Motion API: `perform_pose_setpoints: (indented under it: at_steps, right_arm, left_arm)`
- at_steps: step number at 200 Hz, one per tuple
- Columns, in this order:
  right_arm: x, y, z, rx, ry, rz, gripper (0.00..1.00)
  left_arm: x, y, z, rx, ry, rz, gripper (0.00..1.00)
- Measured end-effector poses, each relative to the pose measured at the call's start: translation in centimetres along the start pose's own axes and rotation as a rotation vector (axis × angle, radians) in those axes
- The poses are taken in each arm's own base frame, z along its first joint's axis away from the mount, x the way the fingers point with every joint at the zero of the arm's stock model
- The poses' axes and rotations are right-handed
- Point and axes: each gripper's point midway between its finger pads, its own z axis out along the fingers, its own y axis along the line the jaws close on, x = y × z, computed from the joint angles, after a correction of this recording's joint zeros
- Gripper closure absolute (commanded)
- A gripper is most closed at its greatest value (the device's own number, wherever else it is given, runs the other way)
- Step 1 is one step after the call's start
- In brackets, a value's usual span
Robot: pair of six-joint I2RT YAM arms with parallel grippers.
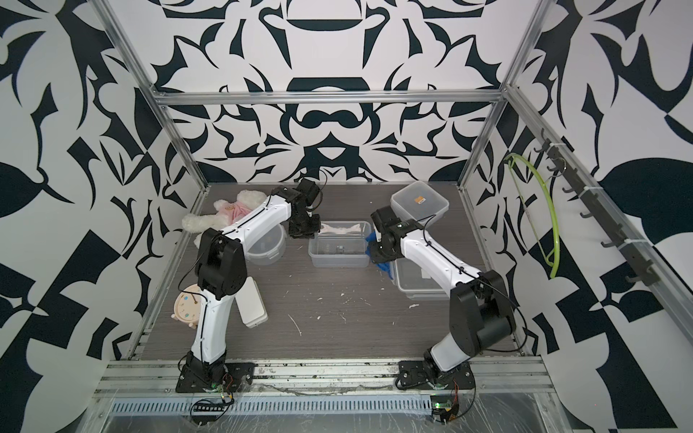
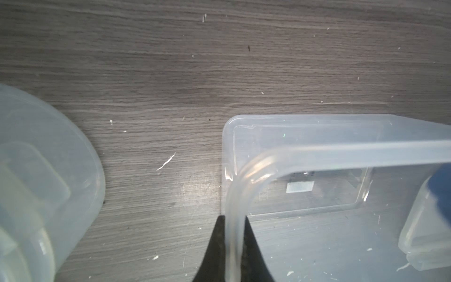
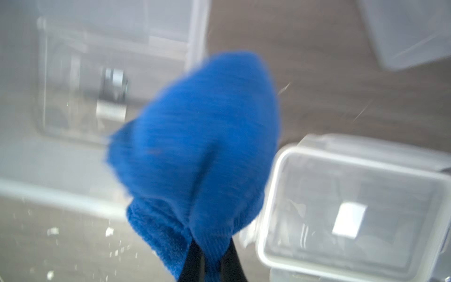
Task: Wipe the insides of the lunch boxes
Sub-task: Wipe the dirt inside the lunch box.
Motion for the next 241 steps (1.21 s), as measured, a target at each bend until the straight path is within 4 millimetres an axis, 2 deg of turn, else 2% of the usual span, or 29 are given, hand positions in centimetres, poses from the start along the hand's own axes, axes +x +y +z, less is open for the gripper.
perform_pose_setpoints:
  at_steps: [30, 51, 65, 78, 101, 134, 149, 164, 188, 202, 212, 227, 241]
  right_arm:
    - [4.0, 3.2, 0.1, -0.042, 0.049, -0.065, 1.00]
    - [4.4, 4.4, 0.4, -0.054, 0.065, -0.079, 1.00]
    - [3.6, 5.5, 0.3, -0.061, 0.061, -0.093, 1.00]
    - [1.8, 7.2, 0.1, -0.078, 0.037, -0.109, 1.00]
    - [-1.5, 12.7, -1.2, -0.180, -0.039, -0.167, 1.00]
    - [-4.7, 20.3, -3.8, -0.355, -0.134, -0.242, 1.00]
    - [-5.0, 21.3, -3.7, -0.370, -0.121, -0.232, 1.00]
    - [-5.8, 22.1, -2.7, -0.377, -0.122, -0.239, 1.00]
    - [-5.5, 21.6, -0.1, -0.348, -0.081, -0.251, 1.00]
    - [-5.8, 20.7, 0.4, -0.345, -0.096, -0.238, 1.00]
    - [-6.0, 19.0, 0.9, -0.331, -0.100, -0.208, 1.00]
    - [-5.5, 15.3, 1.6, -0.308, -0.082, -0.143, 1.00]
    - [-5.3, 11.5, 1.1, -0.283, -0.087, -0.074, 1.00]
  left_arm:
    - [-0.4, -0.2, -0.1, 0.003, -0.006, -0.001, 1.00]
    - [-0.6, -0.3, -0.2, 0.006, -0.012, -0.002, 1.00]
    - [-0.5, -0.4, -0.2, 0.007, -0.011, -0.001, 1.00]
    - [-0.4, -0.6, -0.1, 0.007, -0.010, 0.000, 1.00]
    - [-0.3, -0.7, -0.1, 0.008, -0.011, 0.001, 1.00]
    - [-0.3, -0.8, 0.0, 0.007, -0.008, 0.002, 1.00]
    - [-0.5, -0.2, 0.0, 0.010, -0.003, -0.012, 1.00]
    - [-1.0, 0.2, -0.1, 0.007, -0.013, -0.025, 1.00]
    - [-1.4, 0.4, 0.1, 0.013, -0.025, -0.026, 1.00]
    - [-1.4, 0.5, 0.3, 0.013, -0.026, -0.029, 1.00]
    - [-1.3, 0.2, 0.3, 0.015, -0.027, -0.022, 1.00]
    - [-1.4, -0.5, 0.3, 0.025, -0.040, -0.012, 1.00]
    - [-1.5, -1.1, 0.3, 0.037, -0.054, -0.005, 1.00]
